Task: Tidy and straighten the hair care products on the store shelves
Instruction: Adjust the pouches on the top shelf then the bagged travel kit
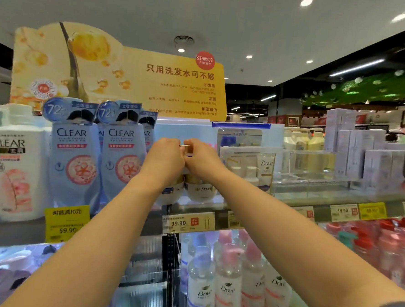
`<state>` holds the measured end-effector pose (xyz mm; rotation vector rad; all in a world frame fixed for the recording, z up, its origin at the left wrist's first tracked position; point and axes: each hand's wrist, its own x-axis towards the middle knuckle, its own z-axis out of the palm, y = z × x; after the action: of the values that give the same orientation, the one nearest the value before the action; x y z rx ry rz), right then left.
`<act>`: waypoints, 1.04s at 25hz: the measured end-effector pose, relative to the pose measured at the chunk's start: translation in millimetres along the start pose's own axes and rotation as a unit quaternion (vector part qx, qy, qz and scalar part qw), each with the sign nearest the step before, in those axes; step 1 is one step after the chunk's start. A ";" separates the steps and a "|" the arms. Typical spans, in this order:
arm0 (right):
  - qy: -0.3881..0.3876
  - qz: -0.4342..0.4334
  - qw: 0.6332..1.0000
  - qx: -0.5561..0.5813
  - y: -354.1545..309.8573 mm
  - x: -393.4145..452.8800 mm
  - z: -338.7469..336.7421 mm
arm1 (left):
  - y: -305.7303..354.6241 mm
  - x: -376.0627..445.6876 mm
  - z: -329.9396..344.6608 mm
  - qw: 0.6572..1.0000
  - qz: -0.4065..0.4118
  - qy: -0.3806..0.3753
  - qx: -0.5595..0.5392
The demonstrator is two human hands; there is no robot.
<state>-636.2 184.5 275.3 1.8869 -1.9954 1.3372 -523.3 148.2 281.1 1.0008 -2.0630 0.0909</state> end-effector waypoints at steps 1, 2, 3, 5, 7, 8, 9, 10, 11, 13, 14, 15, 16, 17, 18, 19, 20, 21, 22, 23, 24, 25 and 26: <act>-0.009 0.005 1.000 -0.003 0.1 -0.4 1.1 | 0.3 0.3 0.2 1.000 0.004 -0.009 0.006; -0.017 0.010 1.000 0.001 0.3 -2.1 1.6 | 0.4 -0.5 0.5 1.000 0.008 -0.016 0.006; -0.022 0.014 1.000 0.010 0.5 -4.2 0.8 | 0.7 -2.0 0.4 1.000 0.014 -0.018 0.003; -0.024 0.018 0.999 0.036 0.0 -10.5 -2.2 | 1.3 -9.3 -1.3 1.000 0.030 -0.006 0.002; -0.015 0.012 0.999 0.043 -3.5 -20.3 -5.3 | 2.9 -20.4 -5.3 0.998 0.054 0.029 0.005; -0.004 0.006 0.999 0.042 -6.5 -27.5 -6.1 | 4.4 -27.1 -8.2 0.996 0.068 0.055 0.001; 0.011 -0.003 0.999 0.040 -10.1 -35.7 -7.6 | 6.6 -34.6 -11.4 0.993 0.085 0.085 -0.011; 0.032 -0.018 0.999 0.038 -13.5 -44.5 -10.8 | 9.2 -42.6 -14.3 0.988 0.103 0.114 -0.030; 0.057 -0.039 0.997 0.033 -16.1 -53.3 -16.2 | 12.1 -49.7 -16.5 0.982 0.120 0.137 -0.048; 0.111 -0.074 0.991 0.030 -18.2 -66.6 -37.3 | 16.1 -58.7 -19.2 0.974 0.143 0.156 -0.076; 0.140 -0.078 0.986 0.038 -16.5 -69.7 -52.8 | 17.6 -60.7 -19.2 0.974 0.145 0.149 -0.090; 0.171 -0.073 0.981 0.050 -12.4 -69.8 -71.0 | 19.2 -60.6 -17.8 0.975 0.142 0.136 -0.107; 0.201 -0.064 0.976 0.056 -5.5 -66.7 -90.2 | 22.2 -57.9 -15.3 0.975 0.140 0.121 -0.123; 0.222 -0.052 0.972 0.050 3.8 -61.6 -109.0 | 26.2 -53.3 -11.7 0.975 0.140 0.109 -0.135; 0.232 -0.036 0.972 0.033 15.7 -53.6 -127.0 | 32.5 -47.7 -7.3 0.975 0.143 0.100 -0.140; 0.233 -0.017 0.972 0.009 29.1 -43.3 -143.2 | 40.8 -41.3 -2.1 0.975 0.147 0.091 -0.138; 0.229 0.005 0.973 -0.017 42.8 -31.2 -157.0 | 49.8 -33.5 2.9 0.976 0.151 0.081 -0.131; 0.219 0.029 0.974 -0.045 56.5 -18.4 -167.8 | 58.8 -23.5 7.6 0.978 0.150 0.075 -0.124; 0.197 0.053 0.977 -0.065 70.6 -5.4 -176.7 | 68.8 -11.9 12.5 0.980 0.137 0.068 -0.124; 0.160 0.074 0.982 -0.068 83.5 6.6 -183.2 | 78.3 1.7 17.0 0.983 0.112 0.057 -0.133; 0.116 0.091 0.988 -0.051 96.2 17.6 -187.7 | 87.0 16.4 21.4 0.985 0.080 0.043 -0.145; 0.073 0.105 0.992 -0.022 107.9 26.3 -189.8 | 94.1 30.9 26.0 0.986 0.045 0.027 -0.155; 0.032 0.117 0.993 0.008 118.2 32.7 -190.1 | 100.1 44.8 30.9 0.988 0.010 0.009 -0.156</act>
<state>-835.5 261.0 350.3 1.6332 -2.2341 1.4512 -626.9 176.6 319.0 0.7826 -1.9939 -0.2052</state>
